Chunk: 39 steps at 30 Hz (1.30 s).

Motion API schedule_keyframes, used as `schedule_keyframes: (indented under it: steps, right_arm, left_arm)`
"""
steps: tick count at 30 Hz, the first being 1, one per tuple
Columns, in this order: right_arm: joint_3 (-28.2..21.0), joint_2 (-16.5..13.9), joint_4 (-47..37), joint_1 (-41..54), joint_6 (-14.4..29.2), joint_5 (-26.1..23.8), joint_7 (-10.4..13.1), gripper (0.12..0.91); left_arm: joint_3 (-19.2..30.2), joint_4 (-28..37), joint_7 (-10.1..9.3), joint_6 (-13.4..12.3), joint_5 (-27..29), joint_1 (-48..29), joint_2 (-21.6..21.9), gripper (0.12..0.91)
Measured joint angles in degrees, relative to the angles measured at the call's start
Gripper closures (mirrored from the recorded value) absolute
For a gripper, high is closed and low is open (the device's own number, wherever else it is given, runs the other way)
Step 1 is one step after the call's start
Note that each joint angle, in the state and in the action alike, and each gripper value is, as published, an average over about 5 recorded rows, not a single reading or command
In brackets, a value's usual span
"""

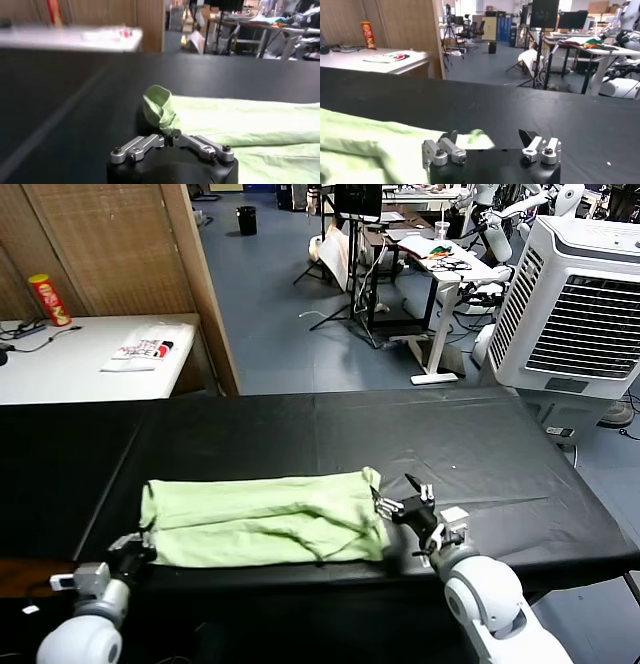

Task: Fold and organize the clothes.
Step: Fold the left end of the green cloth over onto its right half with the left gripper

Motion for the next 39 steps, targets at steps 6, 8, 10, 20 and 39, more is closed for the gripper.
schedule_keyframes:
  steps: [6, 8, 10, 20, 39]
  right_arm:
    - [-0.05, 0.75, 0.54, -0.88, -0.02, -0.99, 0.07, 0.227]
    - [-0.08, 1.06, 0.68, -1.19, -0.02, -1.35, 0.09, 0.227]
    - [-0.05, 1.37, 0.91, -1.54, -0.02, -1.68, 0.12, 0.227]
    - [1.70, 2.32, 1.39, -3.66, 0.11, -3.61, 0.17, 0.227]
    - [4.34, 5.11, 2.55, -7.24, 0.50, -5.95, 0.12, 0.227]
  left_arm:
    - [-5.03, 1.30, -0.56, -0.45, 3.29, 1.88, 6.08, 0.866]
    - [-6.05, 1.05, -0.86, -0.53, 3.84, 2.14, 7.37, 0.866]
    - [-6.34, 0.24, -1.51, -0.25, 3.07, 2.14, 7.86, 0.866]
    - [-0.05, -11.59, -6.00, 6.77, -10.03, 0.68, 2.98, 0.866]
    - [24.00, -16.17, -9.45, 10.54, -11.92, -11.09, -8.65, 0.866]
